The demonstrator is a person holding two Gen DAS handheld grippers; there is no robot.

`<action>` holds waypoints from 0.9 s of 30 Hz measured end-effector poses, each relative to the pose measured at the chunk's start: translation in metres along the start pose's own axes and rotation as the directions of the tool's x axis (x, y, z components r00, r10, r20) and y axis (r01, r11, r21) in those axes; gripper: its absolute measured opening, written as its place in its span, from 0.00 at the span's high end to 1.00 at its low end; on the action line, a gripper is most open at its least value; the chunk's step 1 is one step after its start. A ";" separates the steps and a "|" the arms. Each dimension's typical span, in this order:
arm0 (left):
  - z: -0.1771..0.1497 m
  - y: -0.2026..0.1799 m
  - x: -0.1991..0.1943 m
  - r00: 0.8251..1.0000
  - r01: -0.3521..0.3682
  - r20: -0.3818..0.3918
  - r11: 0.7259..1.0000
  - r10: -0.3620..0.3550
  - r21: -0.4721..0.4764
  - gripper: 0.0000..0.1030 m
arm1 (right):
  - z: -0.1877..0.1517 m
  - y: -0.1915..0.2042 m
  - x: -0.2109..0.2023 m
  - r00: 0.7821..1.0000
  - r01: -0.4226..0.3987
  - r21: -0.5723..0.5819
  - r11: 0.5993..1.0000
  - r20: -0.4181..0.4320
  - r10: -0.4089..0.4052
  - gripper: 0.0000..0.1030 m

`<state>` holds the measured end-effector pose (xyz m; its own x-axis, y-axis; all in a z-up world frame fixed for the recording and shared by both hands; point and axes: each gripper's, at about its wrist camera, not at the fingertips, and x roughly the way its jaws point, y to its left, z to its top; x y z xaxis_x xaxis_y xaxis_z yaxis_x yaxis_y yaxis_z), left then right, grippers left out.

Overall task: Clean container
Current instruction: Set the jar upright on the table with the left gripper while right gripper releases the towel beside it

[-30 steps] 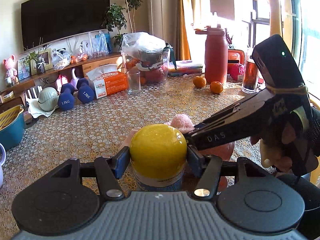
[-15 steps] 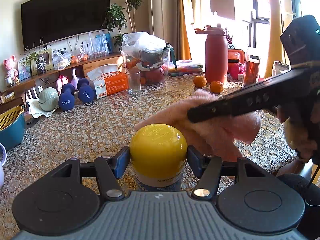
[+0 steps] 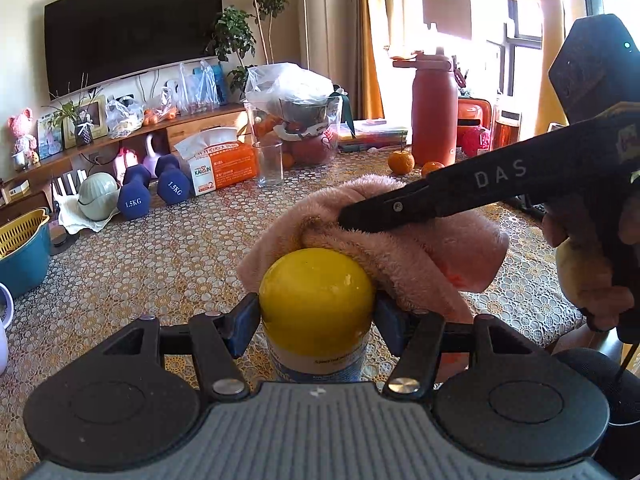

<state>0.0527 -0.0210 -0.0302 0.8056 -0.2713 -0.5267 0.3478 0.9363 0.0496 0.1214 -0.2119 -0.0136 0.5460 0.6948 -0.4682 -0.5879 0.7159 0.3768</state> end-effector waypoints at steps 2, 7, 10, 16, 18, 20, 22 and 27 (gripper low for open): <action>0.000 -0.001 0.000 1.000 0.000 0.003 1.000 0.000 0.007 0.41 | -0.001 -0.005 0.006 0.999 0.027 0.000 1.000 -0.026 -0.027 0.81; 0.000 -0.002 0.000 1.000 -0.001 0.005 1.000 0.001 0.018 0.41 | -0.018 -0.008 0.024 0.993 0.059 -0.038 0.998 -0.102 -0.062 0.81; -0.001 -0.001 0.001 1.000 0.002 0.001 1.000 -0.002 0.007 0.41 | -0.028 -0.012 0.031 0.986 0.088 -0.060 0.994 -0.137 -0.096 0.81; -0.001 -0.004 0.002 1.000 -0.010 0.002 1.000 0.010 0.002 0.40 | -0.039 -0.017 0.031 0.980 0.107 -0.092 0.990 -0.160 -0.120 0.81; -0.001 -0.004 0.002 1.000 -0.010 -0.001 1.000 0.010 0.001 0.39 | -0.039 -0.012 0.031 0.979 0.114 -0.115 0.987 -0.159 -0.131 0.77; -0.002 -0.004 0.002 1.000 -0.018 -0.003 1.000 0.018 0.002 0.36 | -0.038 -0.006 0.029 0.977 0.124 -0.139 0.983 -0.154 -0.145 0.74; -0.002 -0.003 0.001 1.000 -0.020 -0.002 1.000 0.020 -0.004 0.33 | -0.038 -0.004 0.027 0.977 0.128 -0.142 0.982 -0.149 -0.149 0.69; -0.001 0.002 -0.001 1.000 -0.020 0.001 0.999 0.021 -0.037 0.26 | -0.035 -0.004 0.017 0.979 0.131 -0.116 0.984 -0.144 -0.147 0.58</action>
<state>0.0520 -0.0183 -0.0307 0.8132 -0.2524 -0.5243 0.3133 0.9492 0.0291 0.1123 -0.2055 -0.0514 0.5353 0.5643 -0.6284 -0.5765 0.7879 0.2165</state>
